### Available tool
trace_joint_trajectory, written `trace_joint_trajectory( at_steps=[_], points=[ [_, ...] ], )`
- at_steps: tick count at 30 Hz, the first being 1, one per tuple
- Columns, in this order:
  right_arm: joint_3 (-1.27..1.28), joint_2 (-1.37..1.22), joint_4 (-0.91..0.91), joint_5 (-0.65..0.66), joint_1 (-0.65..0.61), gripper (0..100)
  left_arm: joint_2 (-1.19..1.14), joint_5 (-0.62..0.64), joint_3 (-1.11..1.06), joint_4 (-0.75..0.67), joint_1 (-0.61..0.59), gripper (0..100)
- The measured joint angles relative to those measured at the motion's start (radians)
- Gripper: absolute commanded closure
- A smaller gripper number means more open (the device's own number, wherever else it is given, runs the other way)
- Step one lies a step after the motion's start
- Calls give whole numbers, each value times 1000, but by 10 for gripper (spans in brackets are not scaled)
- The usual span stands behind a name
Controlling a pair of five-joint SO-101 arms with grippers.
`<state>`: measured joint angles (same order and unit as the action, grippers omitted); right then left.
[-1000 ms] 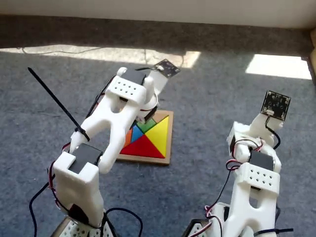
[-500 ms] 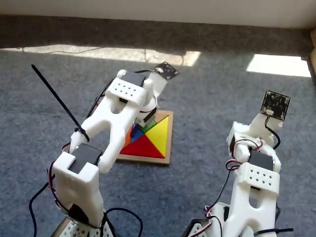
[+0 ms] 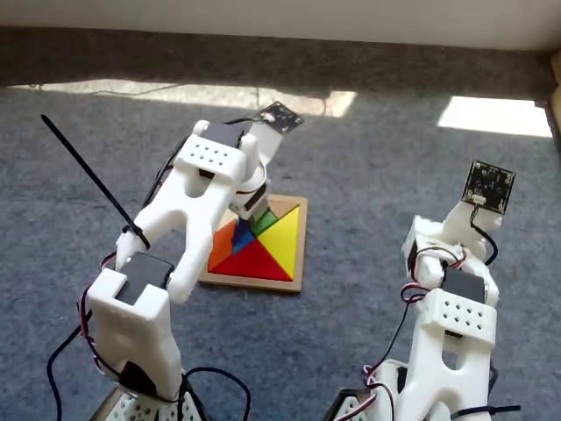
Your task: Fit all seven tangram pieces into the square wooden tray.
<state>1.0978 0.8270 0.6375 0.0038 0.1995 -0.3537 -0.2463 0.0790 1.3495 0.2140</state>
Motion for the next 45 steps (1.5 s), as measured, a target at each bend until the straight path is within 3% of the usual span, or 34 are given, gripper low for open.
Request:
trace_joint_trajectory(
  at_steps=[19, 28, 33, 40, 45],
  points=[
    [0, 0, 0, 0, -2, 991, 0, 60, 34, 5, -40, 836],
    [0, 0, 0, 0, -2, 991, 110, 158, 17, 14, -66, 912],
    [0, 0, 0, 0, -3, 991, 316, 170, -163, -38, -66, 912],
    [0, 0, 0, 0, -3, 992, 678, 253, -539, -298, -123, 913],
    [0, 0, 2, 0, -6, 992, 887, 315, -723, -404, -153, 991]
  ],
)
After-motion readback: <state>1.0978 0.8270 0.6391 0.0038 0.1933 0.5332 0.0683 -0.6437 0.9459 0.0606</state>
